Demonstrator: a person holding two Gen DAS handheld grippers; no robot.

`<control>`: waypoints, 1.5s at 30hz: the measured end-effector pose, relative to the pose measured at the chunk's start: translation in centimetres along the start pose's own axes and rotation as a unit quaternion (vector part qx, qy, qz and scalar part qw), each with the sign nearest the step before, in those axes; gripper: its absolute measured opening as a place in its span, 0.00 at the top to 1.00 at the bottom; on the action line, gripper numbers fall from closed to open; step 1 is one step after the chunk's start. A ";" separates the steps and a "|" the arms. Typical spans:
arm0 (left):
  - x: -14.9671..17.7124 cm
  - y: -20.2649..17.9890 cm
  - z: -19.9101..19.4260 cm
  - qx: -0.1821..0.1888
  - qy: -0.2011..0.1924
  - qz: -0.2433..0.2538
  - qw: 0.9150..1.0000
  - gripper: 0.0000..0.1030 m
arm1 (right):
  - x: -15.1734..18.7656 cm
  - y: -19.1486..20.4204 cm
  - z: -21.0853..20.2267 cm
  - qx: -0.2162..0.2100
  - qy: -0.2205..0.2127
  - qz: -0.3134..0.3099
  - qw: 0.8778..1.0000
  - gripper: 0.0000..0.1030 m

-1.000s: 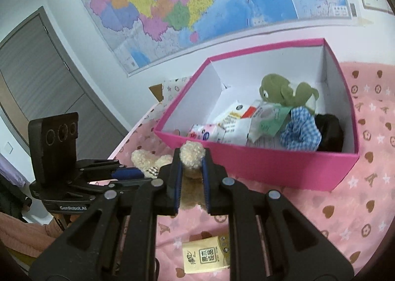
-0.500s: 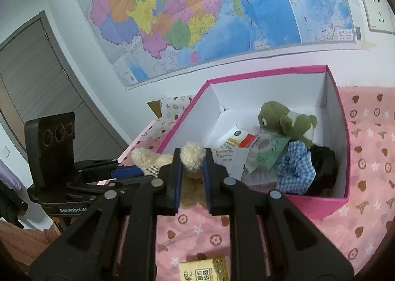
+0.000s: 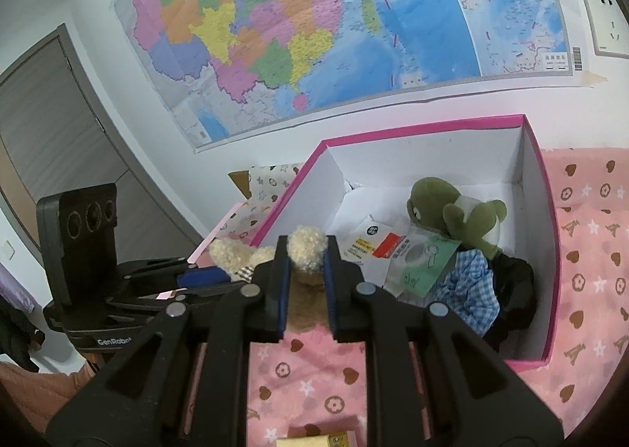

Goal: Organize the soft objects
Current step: 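Carry the teddy bear over the pink box and lower it inside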

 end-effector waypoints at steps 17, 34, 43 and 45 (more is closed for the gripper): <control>-1.3 1.6 2.2 -0.021 0.006 -0.003 1.000 0.76 | -0.7 -1.8 2.1 0.007 0.007 0.021 1.000 0.82; -1.2 4.1 4.8 -0.045 0.027 -0.018 0.998 0.76 | -0.3 -3.3 4.7 0.020 0.023 0.035 0.999 0.80; -1.2 5.3 5.8 -0.057 0.035 -0.024 0.997 0.75 | -0.2 -3.6 5.9 0.021 0.027 0.037 0.999 0.80; -1.2 5.5 6.0 -0.061 0.036 -0.026 0.997 0.76 | -0.1 -3.6 6.2 0.024 0.028 0.037 0.999 0.80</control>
Point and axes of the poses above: each gripper's, at about its wrist camera, not at the fingertips, and z roughly the way its jaws point, y to its left, x to its underside, the point moved 8 cm from there along z, roughly the way its jaws point, and after that the axes turned 12 degrees about -y, right-handed, at the moved point
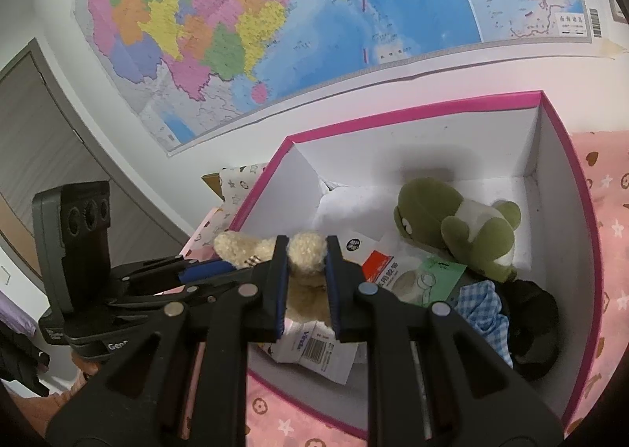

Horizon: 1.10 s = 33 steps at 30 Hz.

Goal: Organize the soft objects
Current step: 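Carry the teddy bear over the pink box and lower it inside, then open the right gripper and move it toward the yellow tissue pack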

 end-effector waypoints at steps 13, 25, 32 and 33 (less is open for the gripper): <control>-0.9 2.9 1.0 -0.045 -0.005 -0.027 0.999 0.75 | 0.2 -1.0 2.4 0.023 0.007 0.016 1.000 0.66; -0.1 0.6 -2.3 -0.030 -0.043 0.012 0.999 0.64 | 1.6 -0.9 0.8 0.030 0.012 -0.004 0.999 0.61; 0.7 -1.8 -5.6 -0.007 -0.072 0.035 0.997 0.52 | 2.0 0.8 -2.6 0.005 -0.004 -0.022 1.000 0.55; 0.9 -2.0 -6.0 -0.010 -0.077 0.038 0.996 0.52 | 2.0 1.1 -3.2 0.003 -0.008 -0.025 1.000 0.53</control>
Point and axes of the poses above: each gripper's, at about its wrist camera, not at the fingertips, and z roughly the way its jaws point, y to its left, x to its underside, the point moved 8 cm from there along z, roughly the way its jaws point, and after that the axes turned 12 degrees about -y, right-handed, at the moved point
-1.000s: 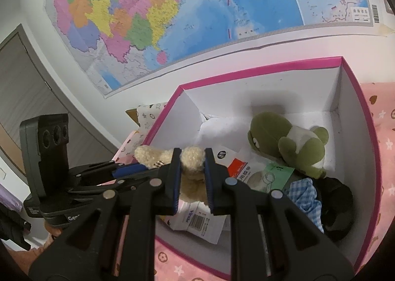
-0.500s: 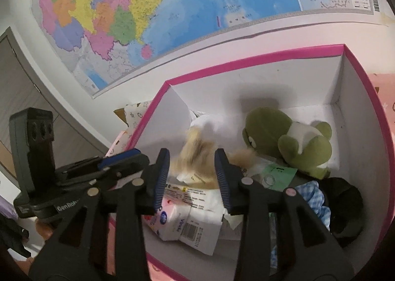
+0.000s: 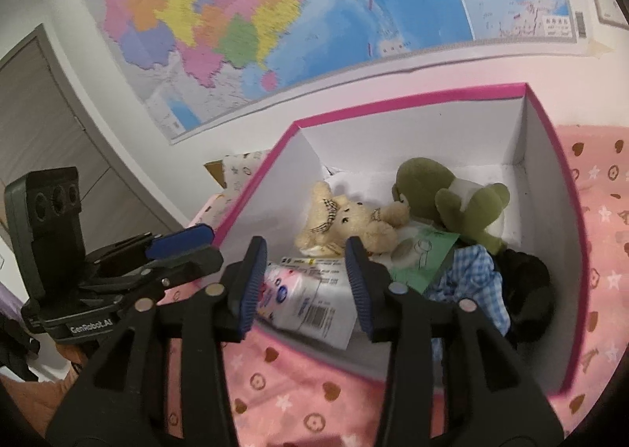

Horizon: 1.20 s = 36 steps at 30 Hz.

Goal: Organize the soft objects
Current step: 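Open the right gripper and move it toward the yellow tissue pack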

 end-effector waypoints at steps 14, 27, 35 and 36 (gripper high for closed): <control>4.3 -3.8 -3.6 0.030 0.020 0.009 0.999 0.46 | 3.5 2.3 -7.3 -0.026 -0.004 -0.049 0.998 0.45; 12.5 -6.2 -3.0 0.060 0.116 -0.021 0.991 0.46 | 11.3 -1.2 -8.4 -0.001 0.085 0.008 0.996 0.44; 16.5 -6.8 -3.1 0.076 0.168 -0.050 0.981 0.46 | 14.1 -2.9 -8.2 0.002 0.113 0.044 0.993 0.44; 17.0 -6.9 -3.3 0.080 0.174 -0.056 0.980 0.46 | 14.3 -2.9 -8.2 0.000 0.115 0.046 0.992 0.44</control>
Point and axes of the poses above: each gripper's, at about its wrist camera, not at the fingertips, and z roughly the way its jaws point, y to its left, x to its underside, the point moved 8 cm from there along z, roughly the way its jaws point, and after that the axes turned 12 degrees about -y, right-handed, at the moved point
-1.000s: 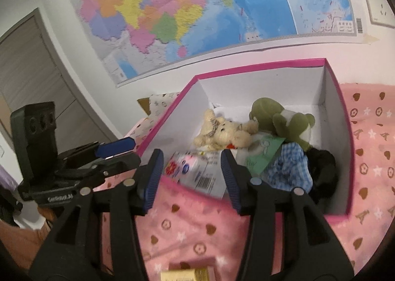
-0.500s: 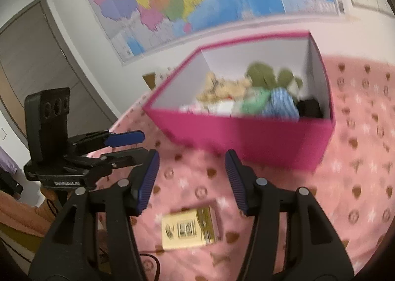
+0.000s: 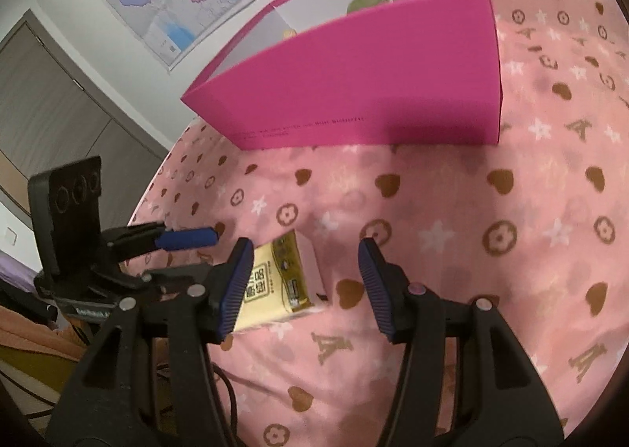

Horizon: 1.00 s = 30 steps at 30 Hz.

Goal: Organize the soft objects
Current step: 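Open the right gripper and move it toward the yellow tissue pack, then grasp the yellow tissue pack with the right gripper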

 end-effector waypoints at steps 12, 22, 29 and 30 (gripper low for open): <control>1.5 -1.8 0.1 0.047 0.021 -0.014 0.999 0.55 | 1.5 1.0 1.4 -0.021 0.020 0.007 1.000 0.44; 0.7 -2.4 0.7 0.063 0.019 -0.014 0.998 0.72 | 1.9 1.3 1.2 -0.024 0.016 0.011 1.000 0.48; 0.1 -1.2 0.8 0.050 0.013 -0.020 0.998 0.72 | 2.1 1.0 1.0 -0.020 0.015 0.019 1.000 0.61; 0.0 -1.0 0.8 0.049 0.013 -0.019 0.999 0.72 | 2.2 1.0 1.0 -0.021 0.016 0.020 0.999 0.61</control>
Point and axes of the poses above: each gripper's, at about its wrist camera, not at the fingertips, and z roughly the way its jaws point, y to its left, x to its underside, the point moved 8 cm from there along z, roughly the way its jaws point, and after that the axes turned 12 degrees about -y, right-handed, at the moved point
